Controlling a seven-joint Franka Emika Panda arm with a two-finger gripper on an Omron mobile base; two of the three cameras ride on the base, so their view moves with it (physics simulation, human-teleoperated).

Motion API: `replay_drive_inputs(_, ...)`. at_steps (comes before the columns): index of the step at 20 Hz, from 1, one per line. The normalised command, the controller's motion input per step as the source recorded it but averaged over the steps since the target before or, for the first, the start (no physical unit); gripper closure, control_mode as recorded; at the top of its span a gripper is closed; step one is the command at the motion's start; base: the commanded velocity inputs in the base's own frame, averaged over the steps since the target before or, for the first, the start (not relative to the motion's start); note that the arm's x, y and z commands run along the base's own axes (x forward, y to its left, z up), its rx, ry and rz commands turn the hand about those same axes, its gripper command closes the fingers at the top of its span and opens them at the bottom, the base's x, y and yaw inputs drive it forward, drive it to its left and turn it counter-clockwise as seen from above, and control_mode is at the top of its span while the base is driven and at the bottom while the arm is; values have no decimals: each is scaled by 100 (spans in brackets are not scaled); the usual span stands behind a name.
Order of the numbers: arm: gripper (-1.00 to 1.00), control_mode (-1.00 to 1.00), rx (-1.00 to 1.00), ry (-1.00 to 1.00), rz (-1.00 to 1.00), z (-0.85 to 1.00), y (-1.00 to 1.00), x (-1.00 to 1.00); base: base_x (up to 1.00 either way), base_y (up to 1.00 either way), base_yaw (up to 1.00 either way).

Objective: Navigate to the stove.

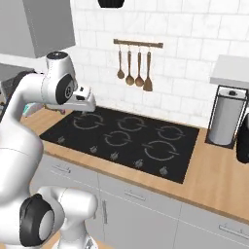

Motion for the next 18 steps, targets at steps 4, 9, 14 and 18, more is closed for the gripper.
replay_drive_inputs(4,-100,100,0,0,0,0,0,0,44,31,-38)
replay_drive_inputs(9,-100,100,0,0,0,0,0,0,35,2,-31)
replay_drive_inputs(14,-100,100,0,0,0,0,0,0,59,23,-23)
replay_drive_inputs(18,-100,100,0,0,0,0,0,0,43,22,-13)
